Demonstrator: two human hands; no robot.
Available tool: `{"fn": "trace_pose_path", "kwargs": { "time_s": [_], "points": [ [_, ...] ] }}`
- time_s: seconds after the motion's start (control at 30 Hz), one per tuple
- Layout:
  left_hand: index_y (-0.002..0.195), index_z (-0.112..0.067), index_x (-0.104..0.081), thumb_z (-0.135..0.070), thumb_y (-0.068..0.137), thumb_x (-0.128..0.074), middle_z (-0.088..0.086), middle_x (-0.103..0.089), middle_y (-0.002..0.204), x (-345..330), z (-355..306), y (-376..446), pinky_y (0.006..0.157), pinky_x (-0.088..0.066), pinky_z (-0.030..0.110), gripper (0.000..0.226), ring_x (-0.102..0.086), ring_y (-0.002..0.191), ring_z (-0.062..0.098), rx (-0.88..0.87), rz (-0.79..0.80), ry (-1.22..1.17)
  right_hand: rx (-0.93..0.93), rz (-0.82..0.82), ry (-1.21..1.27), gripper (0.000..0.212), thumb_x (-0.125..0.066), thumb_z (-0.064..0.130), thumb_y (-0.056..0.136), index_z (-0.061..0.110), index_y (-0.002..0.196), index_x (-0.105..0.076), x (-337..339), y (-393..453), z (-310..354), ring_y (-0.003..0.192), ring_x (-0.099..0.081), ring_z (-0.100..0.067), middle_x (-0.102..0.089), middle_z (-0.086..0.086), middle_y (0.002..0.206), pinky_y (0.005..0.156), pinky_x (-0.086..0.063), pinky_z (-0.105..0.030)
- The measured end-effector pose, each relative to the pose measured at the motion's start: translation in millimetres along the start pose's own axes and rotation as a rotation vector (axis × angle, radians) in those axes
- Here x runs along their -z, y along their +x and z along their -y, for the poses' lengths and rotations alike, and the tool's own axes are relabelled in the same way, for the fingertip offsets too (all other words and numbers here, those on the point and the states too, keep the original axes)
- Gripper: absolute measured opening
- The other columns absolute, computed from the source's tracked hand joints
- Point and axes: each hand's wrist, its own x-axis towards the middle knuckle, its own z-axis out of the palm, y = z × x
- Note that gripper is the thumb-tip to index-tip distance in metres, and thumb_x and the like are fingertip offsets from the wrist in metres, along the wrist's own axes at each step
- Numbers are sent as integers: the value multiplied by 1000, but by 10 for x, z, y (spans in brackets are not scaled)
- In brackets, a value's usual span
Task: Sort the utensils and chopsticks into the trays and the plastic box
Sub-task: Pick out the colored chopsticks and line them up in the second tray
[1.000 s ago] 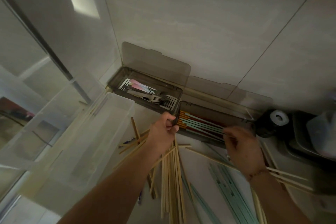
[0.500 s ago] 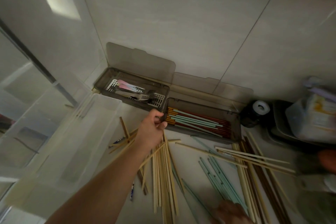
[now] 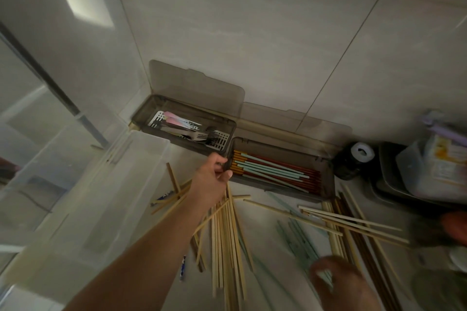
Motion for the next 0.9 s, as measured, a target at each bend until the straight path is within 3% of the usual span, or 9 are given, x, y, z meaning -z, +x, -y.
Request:
{"fn": "trace_pose_path", "kwargs": {
  "time_s": [0.07,0.17,0.23,0.4,0.5,0.63,0.73,0.8,0.9],
  "points": [
    [102,-38,-48,-18,92,-61,-14,-60,103,2,2,2,66,-37,14,26,-57,99,5,-1,7,-4,36,-114,20,39,-87,8,60,37,69,-64,181,113,86,57,-53,-1,-52,26,67,57,-42,-15],
    [102,-36,-48,-17,92,-61,-13,-61,102,3,5,6,70,-40,17,25,-58,100,6,-10,9,-5,250,-251,52,19,-73,16,78,32,84,-64,373,547,161,65,-55,1,-58,21,76,58,-47,-21],
    [102,-36,-48,-18,92,-61,-11,-62,103,6,10,13,75,-42,20,25,-59,101,7,-10,3,-1,343,-251,-16,13,-70,16,81,27,84,-64,460,907,251,68,-56,-5,-61,13,79,59,-50,-29],
    [100,-38,-48,-19,92,-62,-6,-63,108,7,45,24,86,-50,29,24,-60,102,8,-25,3,2,261,-40,-184,3,-63,28,89,29,88,-66,363,1686,423,81,-60,-15,-66,5,93,68,-50,-28],
    [103,-36,-47,-20,92,-61,-7,-62,107,13,62,31,80,-49,24,24,-60,101,6,-34,7,17,224,84,-189,6,-64,31,89,28,91,-68,239,1919,431,85,-62,-15,-69,5,95,74,-51,-27],
    [106,-37,-46,-20,92,-60,-8,-60,109,21,70,49,87,-50,30,27,-58,104,7,-30,22,34,227,144,-264,10,-66,33,87,29,95,-69,139,2026,373,91,-63,-16,-70,4,97,71,-41,-20],
    [105,-37,-46,-20,92,-61,-10,-59,106,20,77,55,84,-48,26,26,-57,103,6,-35,17,34,236,152,-238,12,-65,32,87,25,95,-69,157,1991,384,87,-63,-16,-70,2,97,71,-45,-22],
    [105,-36,-48,-19,91,-61,-11,-60,105,14,84,58,83,-47,25,25,-58,103,5,-32,12,17,277,72,-143,10,-65,27,88,20,93,-70,205,1875,414,86,-64,-17,-70,-1,94,72,-50,-27],
    [102,-38,-49,-20,91,-62,-14,-61,101,-1,93,57,85,-49,27,25,-59,102,3,-22,6,1,407,-207,11,5,-68,19,85,20,89,-70,248,1471,469,77,-63,-15,-68,2,88,68,-48,-22]
  ]
}}
